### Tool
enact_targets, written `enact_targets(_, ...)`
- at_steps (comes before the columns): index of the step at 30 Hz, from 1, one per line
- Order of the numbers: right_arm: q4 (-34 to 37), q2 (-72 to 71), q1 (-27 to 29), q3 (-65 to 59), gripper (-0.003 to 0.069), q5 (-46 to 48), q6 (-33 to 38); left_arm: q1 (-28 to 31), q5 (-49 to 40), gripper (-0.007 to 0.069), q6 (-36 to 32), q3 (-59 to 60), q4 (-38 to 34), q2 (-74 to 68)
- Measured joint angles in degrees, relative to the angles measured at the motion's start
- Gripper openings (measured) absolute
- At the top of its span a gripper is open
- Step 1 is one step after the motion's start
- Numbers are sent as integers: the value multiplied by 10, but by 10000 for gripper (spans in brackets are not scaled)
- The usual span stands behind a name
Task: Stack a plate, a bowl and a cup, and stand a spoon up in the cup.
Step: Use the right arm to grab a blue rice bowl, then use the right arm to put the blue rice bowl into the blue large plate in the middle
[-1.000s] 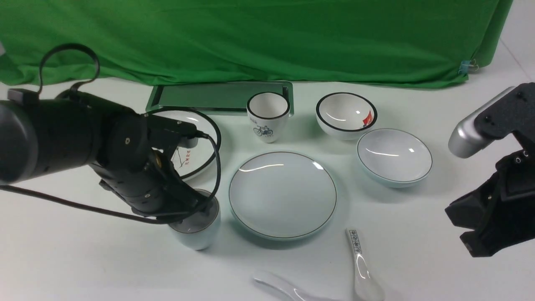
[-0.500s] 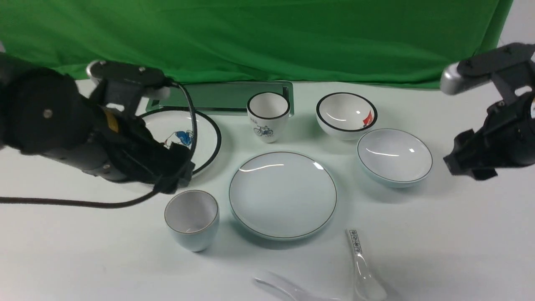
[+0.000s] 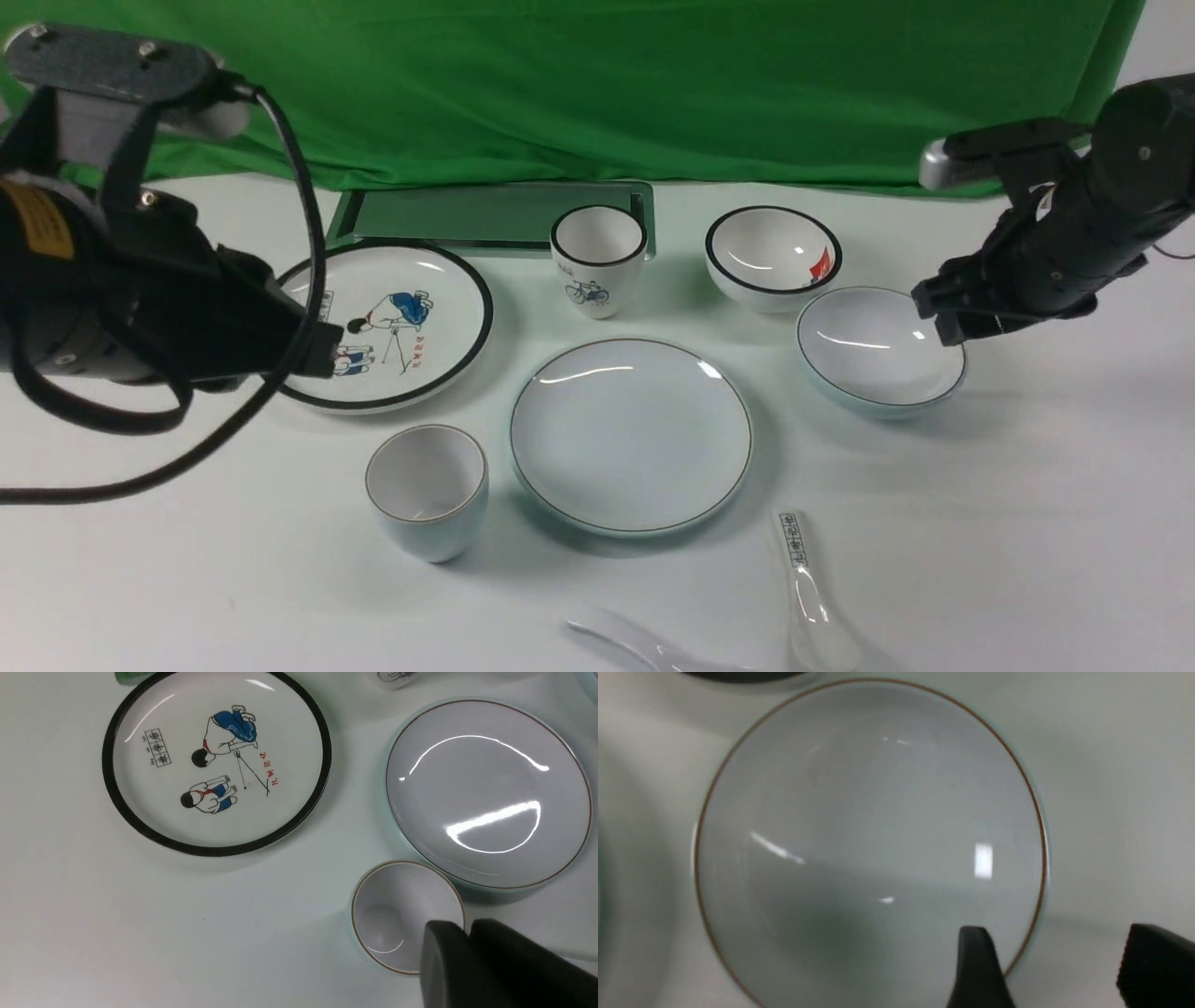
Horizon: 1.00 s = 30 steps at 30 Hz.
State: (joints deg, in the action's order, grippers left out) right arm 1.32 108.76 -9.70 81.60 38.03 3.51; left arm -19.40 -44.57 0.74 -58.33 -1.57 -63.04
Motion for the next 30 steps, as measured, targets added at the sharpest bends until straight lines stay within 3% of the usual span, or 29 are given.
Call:
enact_targets(6,1,72,1,41,444,-3,-14,0,19,-36,-7,0,-1,0)
enact_targets(9,1,84,1,44,409,-5,-15,0,34,-36,-7,0,-1,0)
enact_targets(12,1,86,1,47,236,-3,-17,0,54,-36,-7,0,1,0)
enact_targets(13,1,86,1,48,133,-3,-18,0,60,-36,-7,0,1,0)
enact_targets(14,6,83,1,48,99,-6,-22,0,63,-36,-7,0,2,0)
enact_targets(20,14,37,-1,48,70,11,2,0,63,-36,-7,0,4,0)
enact_targets(22,42,10,-5,48,70,25,33,0,61,-36,-7,0,4,0)
enact_targets(26,176,-55,-46,49,70,47,155,0,62,-36,-7,0,12,0)
enact_targets(30,229,-51,-93,49,70,49,193,0,66,-36,-7,0,16,0)
